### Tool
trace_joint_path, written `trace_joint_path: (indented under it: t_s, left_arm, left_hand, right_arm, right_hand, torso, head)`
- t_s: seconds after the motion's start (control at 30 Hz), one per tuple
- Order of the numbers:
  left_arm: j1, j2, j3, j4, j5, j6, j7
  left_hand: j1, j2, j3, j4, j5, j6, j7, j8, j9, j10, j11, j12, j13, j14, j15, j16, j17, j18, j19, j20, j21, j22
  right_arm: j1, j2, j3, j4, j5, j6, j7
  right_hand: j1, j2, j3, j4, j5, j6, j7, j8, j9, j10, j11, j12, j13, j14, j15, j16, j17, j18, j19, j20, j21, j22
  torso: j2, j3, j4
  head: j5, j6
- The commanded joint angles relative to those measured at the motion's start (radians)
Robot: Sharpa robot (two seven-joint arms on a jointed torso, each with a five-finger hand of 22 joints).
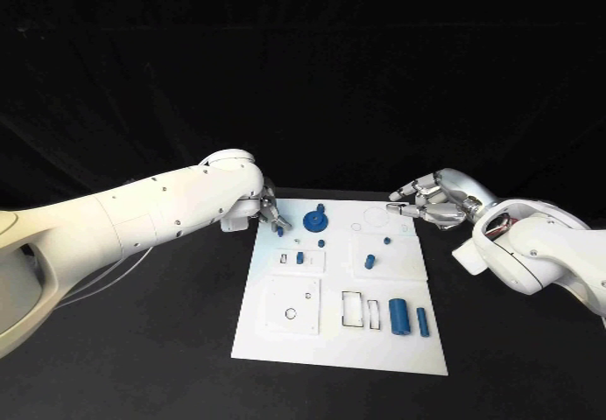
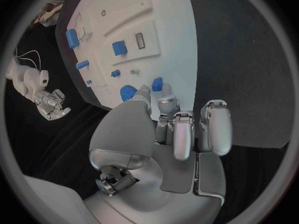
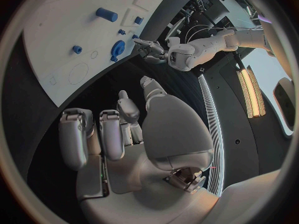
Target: Assemble the parts on the task board
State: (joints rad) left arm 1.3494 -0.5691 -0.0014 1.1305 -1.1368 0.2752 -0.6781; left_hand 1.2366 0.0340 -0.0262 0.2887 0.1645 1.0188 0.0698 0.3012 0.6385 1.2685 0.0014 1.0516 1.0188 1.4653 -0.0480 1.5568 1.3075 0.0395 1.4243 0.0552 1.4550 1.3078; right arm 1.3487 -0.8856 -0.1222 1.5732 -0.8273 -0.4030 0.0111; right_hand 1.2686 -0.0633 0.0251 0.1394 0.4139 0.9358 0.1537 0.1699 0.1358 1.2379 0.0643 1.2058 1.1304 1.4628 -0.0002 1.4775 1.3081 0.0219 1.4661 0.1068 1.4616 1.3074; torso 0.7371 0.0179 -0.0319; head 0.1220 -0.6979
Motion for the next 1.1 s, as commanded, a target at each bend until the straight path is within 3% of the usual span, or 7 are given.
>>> trace_joint_path:
  t_s: [0.03,0.33,0.57,0.63,0.83,1.1]
  left_arm:
    - [0.000,0.003,0.000,0.001,0.016,0.009,0.011]
    - [-0.001,0.003,0.000,0.000,0.031,0.010,0.014]
    - [-0.001,0.000,0.000,-0.002,0.088,0.007,0.018]
    - [-0.001,-0.003,0.000,-0.001,0.108,0.004,0.020]
    - [-0.002,-0.017,0.000,0.009,0.162,-0.019,0.020]
    - [-0.001,-0.080,0.002,0.088,0.268,-0.081,-0.003]
  left_hand:
    - [0.009,0.001,0.006,0.000,0.002,0.006,0.000,0.004,-0.001,0.006,-0.002,0.005,0.000,0.102,-0.008,0.007,0.256,0.010,0.007,-0.001,0.006,0.060]
    - [0.068,0.016,0.036,-0.006,0.004,0.009,-0.006,0.008,-0.011,0.008,-0.008,0.005,-0.003,0.103,-0.013,0.008,0.257,0.009,0.008,-0.004,0.007,0.063]
    - [0.230,0.038,0.186,-0.074,0.012,-0.001,-0.013,0.017,-0.010,0.004,-0.017,-0.007,-0.013,0.103,-0.024,0.009,0.258,0.008,0.011,-0.011,0.009,0.068]
    - [0.245,0.028,0.232,-0.081,0.011,-0.004,-0.010,0.023,-0.004,0.005,-0.015,-0.012,-0.017,0.103,-0.022,0.009,0.258,0.008,0.011,-0.012,0.009,0.069]
    - [0.206,-0.054,0.424,-0.070,0.007,-0.018,-0.008,0.062,0.033,0.017,-0.013,-0.016,-0.027,0.104,-0.017,0.009,0.259,0.008,0.012,-0.009,0.010,0.074]
    - [0.160,-0.096,0.539,-0.084,0.006,-0.024,-0.011,0.094,0.063,0.027,-0.015,-0.008,-0.025,0.105,-0.021,0.014,0.263,0.006,0.017,-0.011,0.014,0.082]
  right_arm:
    - [0.000,0.001,0.000,-0.002,-0.005,0.000,0.002]
    - [0.000,0.002,0.000,-0.004,-0.005,-0.001,0.002]
    - [0.000,0.002,0.000,-0.005,-0.005,-0.001,0.003]
    - [0.000,0.002,0.000,-0.005,-0.005,-0.001,0.004]
    - [0.000,0.002,0.000,-0.007,-0.005,-0.002,0.005]
    - [0.000,0.000,0.000,-0.007,-0.004,-0.005,0.007]
  right_hand:
    - [-0.002,0.010,0.000,0.004,-0.006,-0.001,-0.003,0.005,-0.001,-0.005,0.002,-0.006,0.000,0.070,-0.007,-0.005,0.106,0.010,0.027,-0.005,-0.006,0.187]
    - [-0.002,0.010,0.000,0.004,-0.006,-0.001,-0.003,0.005,-0.001,-0.005,0.002,-0.006,0.000,0.070,-0.007,-0.005,0.106,0.010,0.027,-0.005,-0.006,0.187]
    - [-0.001,0.010,0.000,0.004,-0.006,-0.001,-0.003,0.006,-0.001,-0.005,0.002,-0.006,0.000,0.070,-0.007,-0.005,0.105,0.011,0.025,-0.005,-0.009,0.185]
    - [-0.001,0.010,0.000,0.004,-0.006,-0.001,-0.003,0.006,-0.001,-0.005,0.002,-0.006,0.000,0.070,-0.007,-0.006,0.105,0.011,0.024,-0.005,-0.010,0.185]
    - [-0.001,0.010,0.000,0.004,-0.006,-0.001,-0.003,0.006,-0.001,-0.005,0.002,-0.006,0.000,0.070,-0.007,-0.006,0.105,0.011,0.024,-0.005,-0.010,0.185]
    - [-0.001,0.011,0.000,0.004,-0.006,-0.001,-0.003,0.006,-0.001,-0.005,0.002,-0.006,-0.001,0.069,-0.007,-0.007,0.102,0.012,0.022,-0.005,-0.013,0.182]
  torso:
    - [0.000,0.0000,0.0001]
    - [0.000,-0.0003,-0.0008]
    - [0.000,-0.0002,-0.0010]
    - [0.000,-0.0001,-0.0010]
    - [-0.001,0.0001,0.0002]
    - [-0.001,0.0007,0.0024]
  head:
    - [0.001,0.000]
    - [0.000,-0.001]
    - [-0.001,-0.003]
    - [-0.001,-0.004]
    - [0.000,-0.005]
    - [0.003,-0.004]
